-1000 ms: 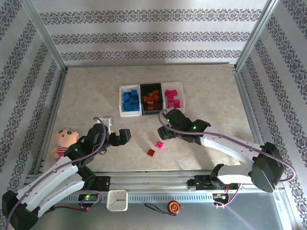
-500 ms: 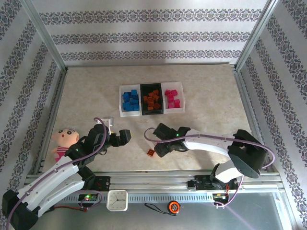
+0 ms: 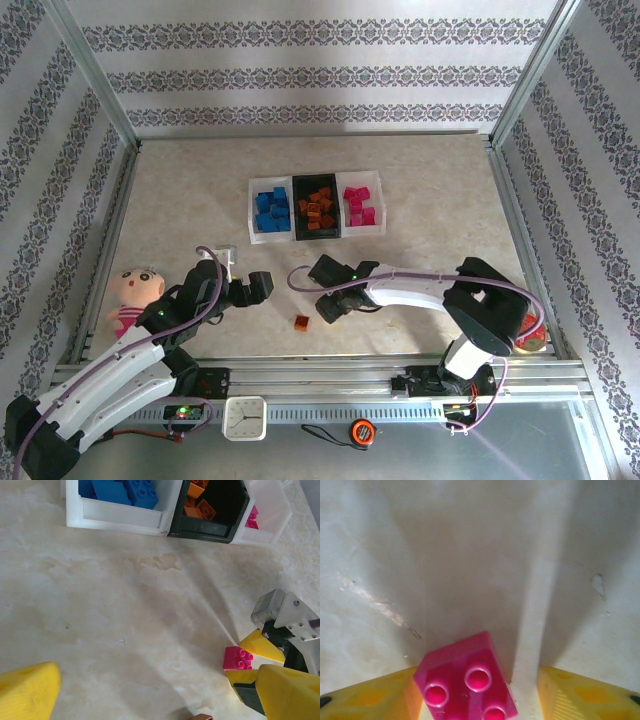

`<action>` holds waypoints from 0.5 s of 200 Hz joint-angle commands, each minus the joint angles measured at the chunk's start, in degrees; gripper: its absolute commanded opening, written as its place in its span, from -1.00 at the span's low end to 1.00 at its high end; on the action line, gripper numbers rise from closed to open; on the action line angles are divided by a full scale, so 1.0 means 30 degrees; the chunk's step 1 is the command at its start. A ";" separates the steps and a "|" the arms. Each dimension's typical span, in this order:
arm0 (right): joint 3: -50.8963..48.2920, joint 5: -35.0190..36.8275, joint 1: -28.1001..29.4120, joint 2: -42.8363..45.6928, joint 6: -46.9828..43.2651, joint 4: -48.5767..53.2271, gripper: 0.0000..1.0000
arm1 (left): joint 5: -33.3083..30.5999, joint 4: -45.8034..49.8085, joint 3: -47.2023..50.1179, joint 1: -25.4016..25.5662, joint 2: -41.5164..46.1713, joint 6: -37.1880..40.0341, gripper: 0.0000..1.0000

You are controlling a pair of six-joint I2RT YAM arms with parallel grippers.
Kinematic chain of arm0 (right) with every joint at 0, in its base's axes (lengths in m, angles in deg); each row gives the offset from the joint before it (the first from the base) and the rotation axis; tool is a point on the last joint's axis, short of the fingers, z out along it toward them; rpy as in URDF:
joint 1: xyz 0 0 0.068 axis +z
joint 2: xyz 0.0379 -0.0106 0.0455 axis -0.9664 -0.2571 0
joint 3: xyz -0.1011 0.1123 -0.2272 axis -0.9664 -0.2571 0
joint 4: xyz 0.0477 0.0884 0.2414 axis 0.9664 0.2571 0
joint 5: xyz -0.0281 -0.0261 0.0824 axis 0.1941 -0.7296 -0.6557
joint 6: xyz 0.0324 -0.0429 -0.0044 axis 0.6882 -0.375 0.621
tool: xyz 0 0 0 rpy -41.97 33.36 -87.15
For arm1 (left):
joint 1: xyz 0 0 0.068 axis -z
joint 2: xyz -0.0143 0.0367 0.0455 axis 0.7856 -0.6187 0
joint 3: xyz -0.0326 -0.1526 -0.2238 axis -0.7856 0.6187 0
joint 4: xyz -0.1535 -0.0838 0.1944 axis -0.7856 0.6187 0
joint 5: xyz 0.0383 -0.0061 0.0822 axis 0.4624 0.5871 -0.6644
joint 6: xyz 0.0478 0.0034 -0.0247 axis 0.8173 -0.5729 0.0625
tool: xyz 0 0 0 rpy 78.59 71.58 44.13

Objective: Sort the legos into containers by color
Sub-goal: Pick up the lego from the bottom-center of the table.

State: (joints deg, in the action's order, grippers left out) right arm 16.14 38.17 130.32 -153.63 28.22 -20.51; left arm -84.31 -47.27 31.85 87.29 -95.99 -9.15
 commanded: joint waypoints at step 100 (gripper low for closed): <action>0.1148 -0.0387 -0.3433 0.5389 -0.0585 0.0587 -0.43 | 0.0248 -0.0899 0.0168 -0.0234 -0.0369 -0.0214 0.99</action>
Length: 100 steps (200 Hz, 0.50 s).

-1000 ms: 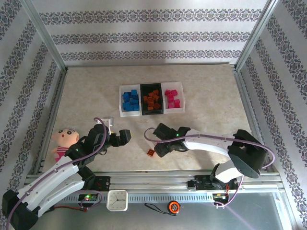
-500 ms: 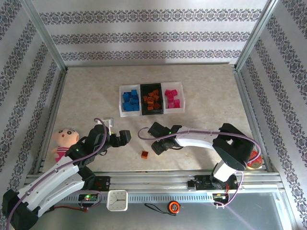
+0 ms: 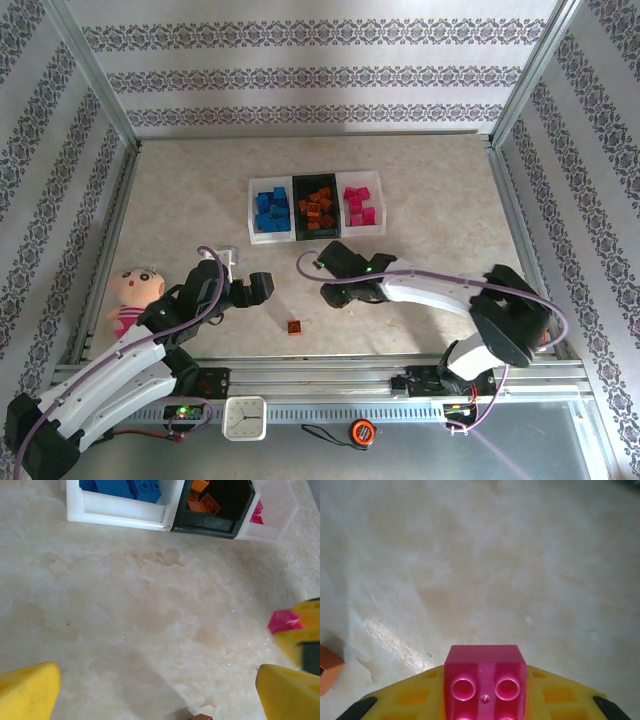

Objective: Sort the legos into containers by color
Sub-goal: Pick up the lego from the bottom-center of the table, then place the lego in the container.

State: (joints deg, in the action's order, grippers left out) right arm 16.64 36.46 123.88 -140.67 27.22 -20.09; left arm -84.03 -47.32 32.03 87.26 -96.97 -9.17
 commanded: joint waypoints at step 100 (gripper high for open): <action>0.7935 0.2969 -0.7399 -0.5390 0.1675 -0.0642 -0.39 | 0.0866 -0.0351 -0.0515 -0.0223 -0.0644 0.0330 0.99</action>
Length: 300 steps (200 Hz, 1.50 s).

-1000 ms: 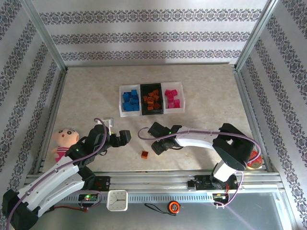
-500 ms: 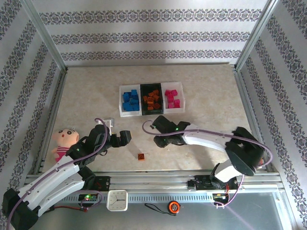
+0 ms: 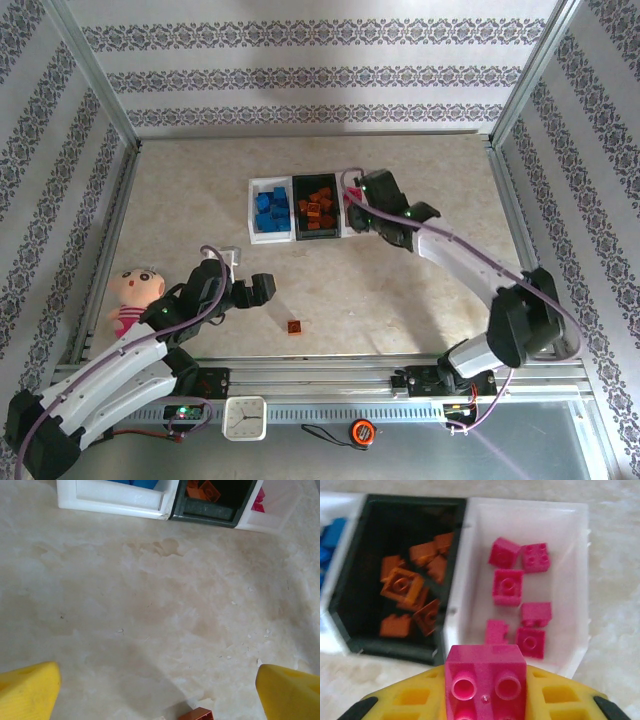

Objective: Sort the legos into containers by color
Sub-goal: Place the lego in the container, then pick up the lego from the bottom-center of the table.

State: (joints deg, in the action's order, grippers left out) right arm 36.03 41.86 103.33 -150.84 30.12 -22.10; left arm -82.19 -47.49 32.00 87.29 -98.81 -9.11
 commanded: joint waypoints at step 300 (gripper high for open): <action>-0.5394 -0.3005 0.9917 0.2946 -0.1836 -0.0671 0.62 | -0.2828 0.3651 -0.2543 -0.0234 0.3177 0.1256 0.99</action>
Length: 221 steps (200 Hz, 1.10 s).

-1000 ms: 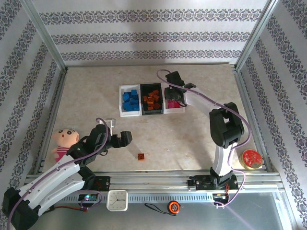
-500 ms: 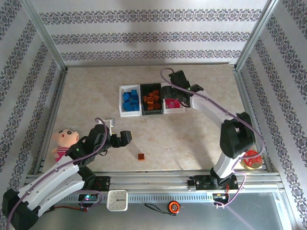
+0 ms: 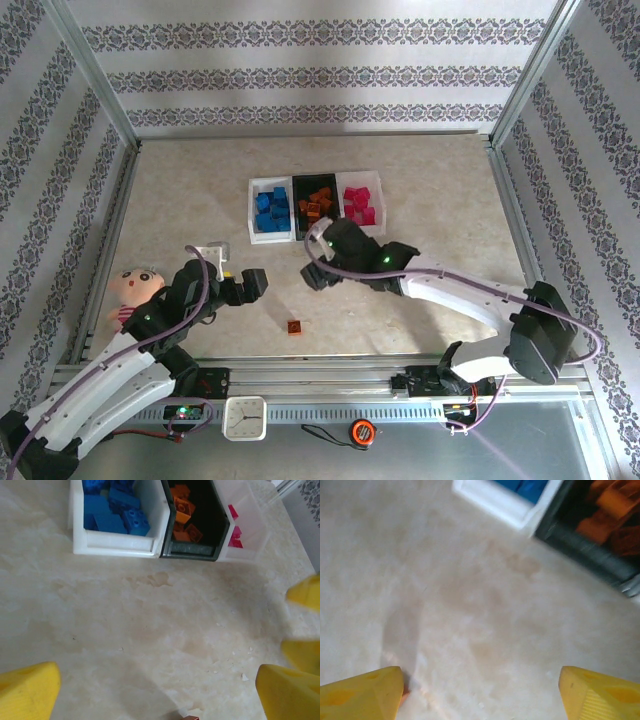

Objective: Sort the legos into containers by color
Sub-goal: Pick up the lego from the bottom-center of the table.

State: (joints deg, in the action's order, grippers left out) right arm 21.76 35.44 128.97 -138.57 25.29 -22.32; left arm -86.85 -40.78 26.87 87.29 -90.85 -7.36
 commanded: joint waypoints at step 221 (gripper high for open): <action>-0.0035 0.1583 0.5303 -0.7037 0.0034 -0.2637 -0.10 | -0.1067 0.0856 -0.0011 -0.0234 0.0629 0.0036 0.99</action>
State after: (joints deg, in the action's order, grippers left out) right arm 22.63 38.74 145.12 -161.11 25.43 -28.55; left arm -89.98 -38.11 26.39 87.29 -88.51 -6.94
